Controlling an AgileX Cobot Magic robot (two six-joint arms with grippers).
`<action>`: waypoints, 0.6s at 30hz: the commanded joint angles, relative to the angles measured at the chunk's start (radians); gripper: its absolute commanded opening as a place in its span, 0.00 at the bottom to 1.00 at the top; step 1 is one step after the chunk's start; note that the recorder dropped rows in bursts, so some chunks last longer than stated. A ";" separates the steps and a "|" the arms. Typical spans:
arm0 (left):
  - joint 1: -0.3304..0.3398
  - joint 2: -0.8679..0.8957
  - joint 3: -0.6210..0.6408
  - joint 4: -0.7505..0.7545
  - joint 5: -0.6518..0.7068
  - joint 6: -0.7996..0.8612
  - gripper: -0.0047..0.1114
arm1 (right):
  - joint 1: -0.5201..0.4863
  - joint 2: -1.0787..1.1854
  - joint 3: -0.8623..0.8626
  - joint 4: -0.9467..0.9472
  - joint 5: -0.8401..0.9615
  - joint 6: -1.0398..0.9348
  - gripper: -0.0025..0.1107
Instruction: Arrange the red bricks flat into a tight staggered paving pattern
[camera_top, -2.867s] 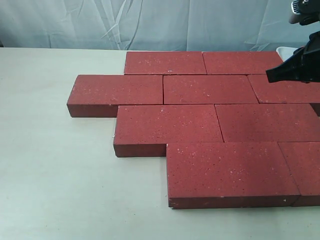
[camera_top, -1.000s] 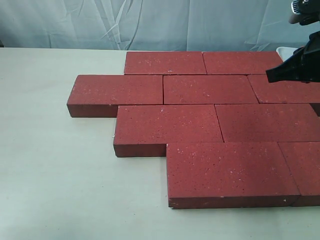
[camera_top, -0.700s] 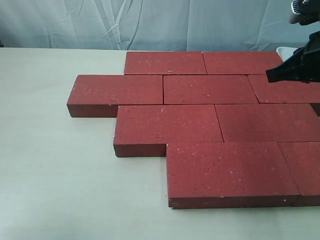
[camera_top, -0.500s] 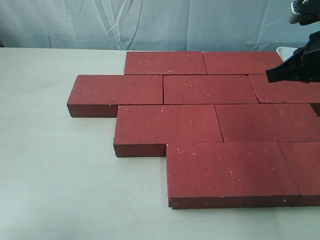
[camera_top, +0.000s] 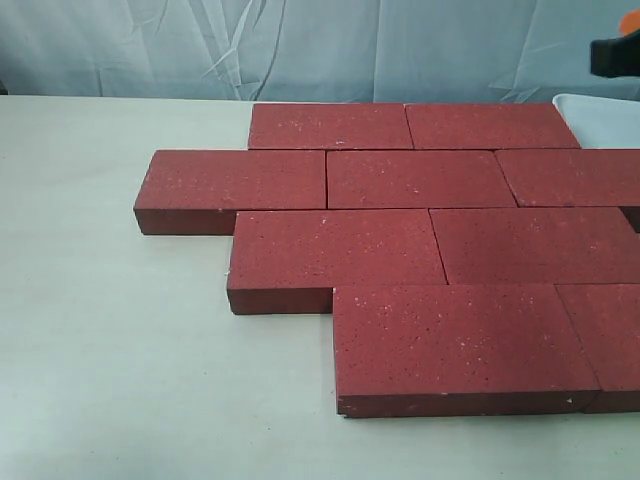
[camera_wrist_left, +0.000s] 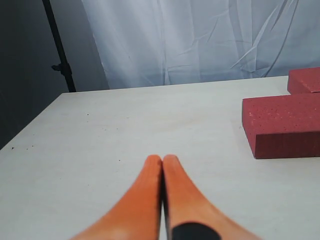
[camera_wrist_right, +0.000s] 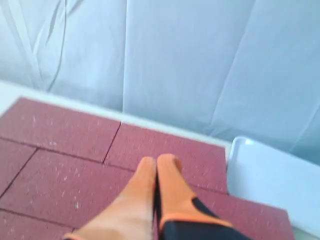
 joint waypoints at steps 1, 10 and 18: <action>0.004 -0.004 0.005 -0.014 -0.002 -0.006 0.04 | -0.006 -0.209 0.159 -0.030 -0.149 0.010 0.02; 0.004 -0.004 0.005 -0.014 -0.002 -0.006 0.04 | -0.155 -0.587 0.487 -0.039 -0.179 0.010 0.02; 0.004 -0.004 0.005 -0.014 -0.002 -0.006 0.04 | -0.155 -0.767 0.659 -0.027 -0.245 0.010 0.02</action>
